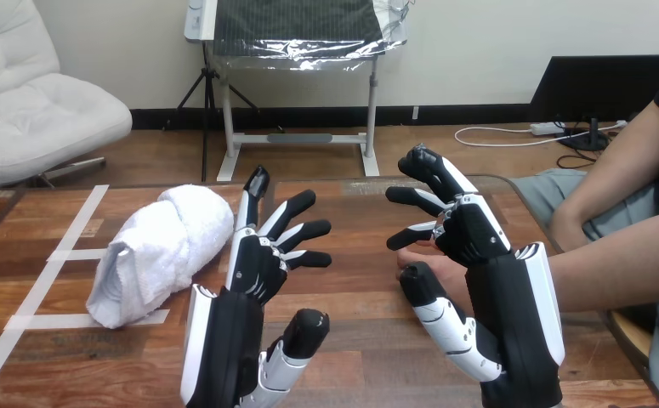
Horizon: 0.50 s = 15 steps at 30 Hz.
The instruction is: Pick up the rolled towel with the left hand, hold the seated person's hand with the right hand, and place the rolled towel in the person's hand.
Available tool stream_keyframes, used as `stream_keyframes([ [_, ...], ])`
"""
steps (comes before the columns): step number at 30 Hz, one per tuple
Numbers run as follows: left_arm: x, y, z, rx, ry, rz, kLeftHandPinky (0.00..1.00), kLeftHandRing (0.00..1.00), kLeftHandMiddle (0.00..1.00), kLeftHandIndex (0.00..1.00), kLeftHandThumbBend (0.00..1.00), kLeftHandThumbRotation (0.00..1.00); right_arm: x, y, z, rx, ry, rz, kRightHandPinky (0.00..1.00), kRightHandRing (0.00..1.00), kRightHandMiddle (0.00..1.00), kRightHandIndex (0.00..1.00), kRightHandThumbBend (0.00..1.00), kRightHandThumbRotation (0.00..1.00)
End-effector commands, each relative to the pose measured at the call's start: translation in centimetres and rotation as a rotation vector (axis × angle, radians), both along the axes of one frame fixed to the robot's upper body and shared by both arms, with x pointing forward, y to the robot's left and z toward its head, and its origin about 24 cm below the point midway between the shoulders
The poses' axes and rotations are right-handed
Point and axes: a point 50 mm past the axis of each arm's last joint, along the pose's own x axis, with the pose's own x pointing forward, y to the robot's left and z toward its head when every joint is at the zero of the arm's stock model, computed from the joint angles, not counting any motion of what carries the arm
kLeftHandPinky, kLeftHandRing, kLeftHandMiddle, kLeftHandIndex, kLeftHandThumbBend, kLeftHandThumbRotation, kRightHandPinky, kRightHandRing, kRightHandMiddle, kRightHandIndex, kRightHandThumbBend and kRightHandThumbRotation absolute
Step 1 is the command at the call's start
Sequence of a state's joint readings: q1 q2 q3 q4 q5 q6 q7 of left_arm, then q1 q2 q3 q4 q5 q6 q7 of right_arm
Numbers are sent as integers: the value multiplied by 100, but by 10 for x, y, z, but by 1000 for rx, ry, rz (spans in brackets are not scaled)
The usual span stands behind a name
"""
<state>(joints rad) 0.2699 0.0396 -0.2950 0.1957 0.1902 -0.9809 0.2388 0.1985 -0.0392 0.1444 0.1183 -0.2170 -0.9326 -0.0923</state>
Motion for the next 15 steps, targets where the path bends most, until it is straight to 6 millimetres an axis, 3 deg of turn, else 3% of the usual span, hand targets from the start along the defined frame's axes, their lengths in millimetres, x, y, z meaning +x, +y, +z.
stream_keyframes([
  [1,5,-8,8,-65,-39,26,64,77,87,100,83,87,8,2,12,16,-64,1,53,78,87,88,59,73],
  [15,5,-8,8,-71,-39,25,64,77,86,100,82,86,8,2,12,18,-69,-3,53,77,87,87,60,73],
])
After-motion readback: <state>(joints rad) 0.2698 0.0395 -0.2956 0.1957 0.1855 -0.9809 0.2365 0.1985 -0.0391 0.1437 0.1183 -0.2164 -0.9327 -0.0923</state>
